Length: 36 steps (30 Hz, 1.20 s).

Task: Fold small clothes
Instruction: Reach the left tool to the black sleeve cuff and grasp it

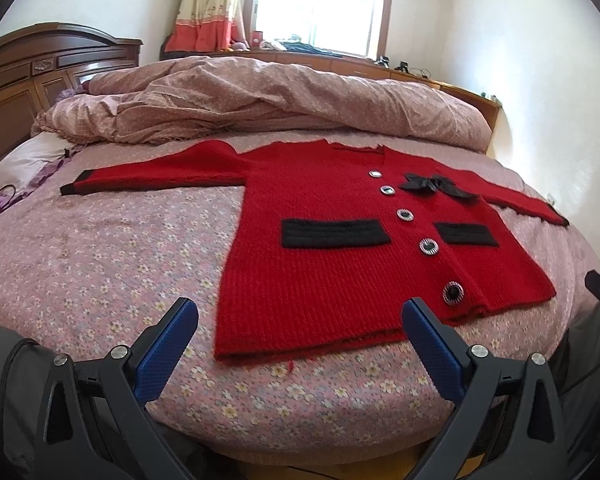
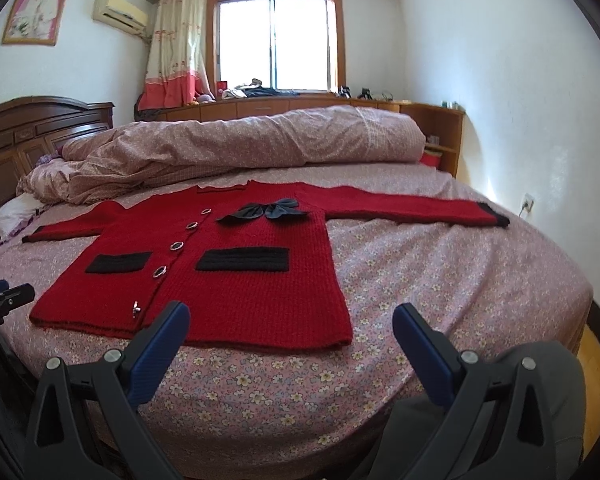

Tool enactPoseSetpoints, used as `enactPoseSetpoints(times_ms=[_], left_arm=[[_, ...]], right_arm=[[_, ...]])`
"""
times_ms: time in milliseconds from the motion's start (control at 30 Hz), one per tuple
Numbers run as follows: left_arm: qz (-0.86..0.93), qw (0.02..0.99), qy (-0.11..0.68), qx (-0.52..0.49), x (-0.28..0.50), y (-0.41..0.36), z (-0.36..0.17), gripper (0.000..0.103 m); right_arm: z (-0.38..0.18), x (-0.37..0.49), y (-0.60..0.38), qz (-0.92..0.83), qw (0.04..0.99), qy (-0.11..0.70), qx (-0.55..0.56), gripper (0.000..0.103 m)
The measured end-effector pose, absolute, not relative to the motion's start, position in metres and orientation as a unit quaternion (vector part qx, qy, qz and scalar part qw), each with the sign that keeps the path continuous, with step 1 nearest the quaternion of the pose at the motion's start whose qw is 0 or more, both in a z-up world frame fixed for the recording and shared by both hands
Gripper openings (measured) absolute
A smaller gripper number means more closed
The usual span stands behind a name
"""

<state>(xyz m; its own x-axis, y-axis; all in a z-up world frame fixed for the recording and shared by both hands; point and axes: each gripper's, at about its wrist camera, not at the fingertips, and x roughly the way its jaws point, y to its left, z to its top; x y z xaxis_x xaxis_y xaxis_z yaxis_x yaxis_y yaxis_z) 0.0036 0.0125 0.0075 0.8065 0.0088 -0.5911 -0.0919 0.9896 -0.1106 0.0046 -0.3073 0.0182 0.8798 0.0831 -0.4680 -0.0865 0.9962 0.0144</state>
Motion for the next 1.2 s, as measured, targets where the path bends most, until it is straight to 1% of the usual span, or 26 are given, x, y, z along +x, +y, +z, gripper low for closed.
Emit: enactPoseSetpoints(times_ms=[133, 333, 500, 633, 833, 933, 1033, 1133, 1200], left_arm=[[0.039, 0.95, 0.305, -0.054, 0.01, 0.019, 0.014, 0.099], [0.063, 0.953, 0.296, -0.028, 0.033, 0.032, 0.022, 0.099], [0.082, 0.95, 0.298, -0.04, 0.058, 0.054, 0.027, 0.099], [0.1, 0.95, 0.292, -0.046, 0.071, 0.077, 0.032, 0.099], [0.138, 0.94, 0.296, -0.094, 0.097, 0.14, 0.036, 0.099], [0.155, 0.931, 0.301, -0.136, 0.111, 0.179, 0.033, 0.099], [0.189, 0.914, 0.313, -0.173, 0.125, 0.22, 0.024, 0.099], [0.219, 0.9, 0.315, -0.207, 0.132, 0.262, 0.01, 0.099], [0.267, 0.879, 0.33, -0.218, 0.137, 0.29, 0.0, 0.098]], right_arm=[[0.02, 0.018, -0.318, 0.031, 0.965, 0.259, 0.024, 0.103], [0.026, 0.038, -0.33, 0.024, 0.966, 0.256, 0.031, 0.103], [0.027, 0.064, -0.336, 0.02, 0.964, 0.262, 0.027, 0.103], [0.029, 0.083, -0.349, 0.018, 0.964, 0.261, 0.048, 0.103], [0.033, 0.1, -0.372, 0.032, 0.968, 0.233, 0.091, 0.103], [0.029, 0.11, -0.368, 0.056, 0.961, 0.249, 0.112, 0.103], [0.026, 0.12, -0.334, 0.08, 0.956, 0.273, 0.066, 0.103], [0.028, 0.125, -0.294, 0.113, 0.955, 0.273, 0.023, 0.103], [0.032, 0.135, -0.255, 0.15, 0.95, 0.273, 0.009, 0.103]])
